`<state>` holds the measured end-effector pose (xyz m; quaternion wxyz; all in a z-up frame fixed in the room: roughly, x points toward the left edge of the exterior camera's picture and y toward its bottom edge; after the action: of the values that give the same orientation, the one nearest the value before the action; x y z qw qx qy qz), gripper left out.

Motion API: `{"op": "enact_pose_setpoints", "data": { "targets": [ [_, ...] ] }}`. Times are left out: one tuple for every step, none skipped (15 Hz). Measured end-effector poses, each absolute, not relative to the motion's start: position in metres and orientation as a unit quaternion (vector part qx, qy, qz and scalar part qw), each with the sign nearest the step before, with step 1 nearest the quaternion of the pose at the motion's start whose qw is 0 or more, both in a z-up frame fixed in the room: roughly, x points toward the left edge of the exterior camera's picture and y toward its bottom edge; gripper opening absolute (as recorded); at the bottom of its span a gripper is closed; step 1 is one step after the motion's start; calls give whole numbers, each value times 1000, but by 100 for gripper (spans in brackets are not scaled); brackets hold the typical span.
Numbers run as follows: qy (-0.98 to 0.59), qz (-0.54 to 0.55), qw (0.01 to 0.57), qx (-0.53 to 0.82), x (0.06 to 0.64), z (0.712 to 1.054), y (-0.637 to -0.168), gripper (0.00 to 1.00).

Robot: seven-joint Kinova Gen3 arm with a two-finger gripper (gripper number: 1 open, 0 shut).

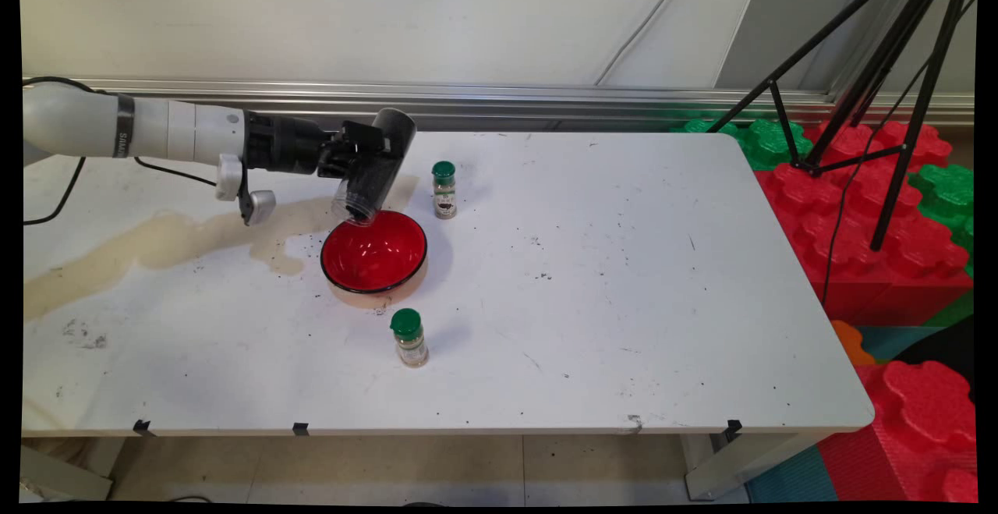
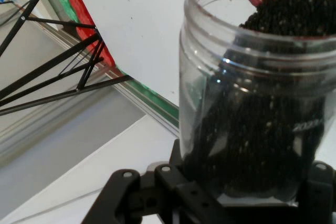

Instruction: Pour the black seasoning powder in the red bowl

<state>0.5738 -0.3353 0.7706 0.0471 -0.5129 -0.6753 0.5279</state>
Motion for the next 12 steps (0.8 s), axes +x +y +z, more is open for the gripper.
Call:
{"op": "enact_pose_setpoints", "data": {
  "targets": [
    [-673,529,45,-515,573,771,-335,0],
    [-670,530,41,-518,573,771,-335,0],
    [-668,531,39,-519,573,771,-335,0],
    [-665,533,35,-522,572,771,-334,0],
    [-663,533,33,-524,571,771,-334,0],
    [-661,535,30,-526,571,771,-334,0],
    [-659,536,28,-527,570,771,-334,0],
    [-656,537,24,-530,570,771,-334,0],
    [-654,538,21,-532,569,771,-334,0],
    [-652,539,19,-533,569,771,-333,0],
    [-650,540,16,-535,568,771,-333,0],
    [-649,540,14,-536,568,771,-333,0]
  ]
}}
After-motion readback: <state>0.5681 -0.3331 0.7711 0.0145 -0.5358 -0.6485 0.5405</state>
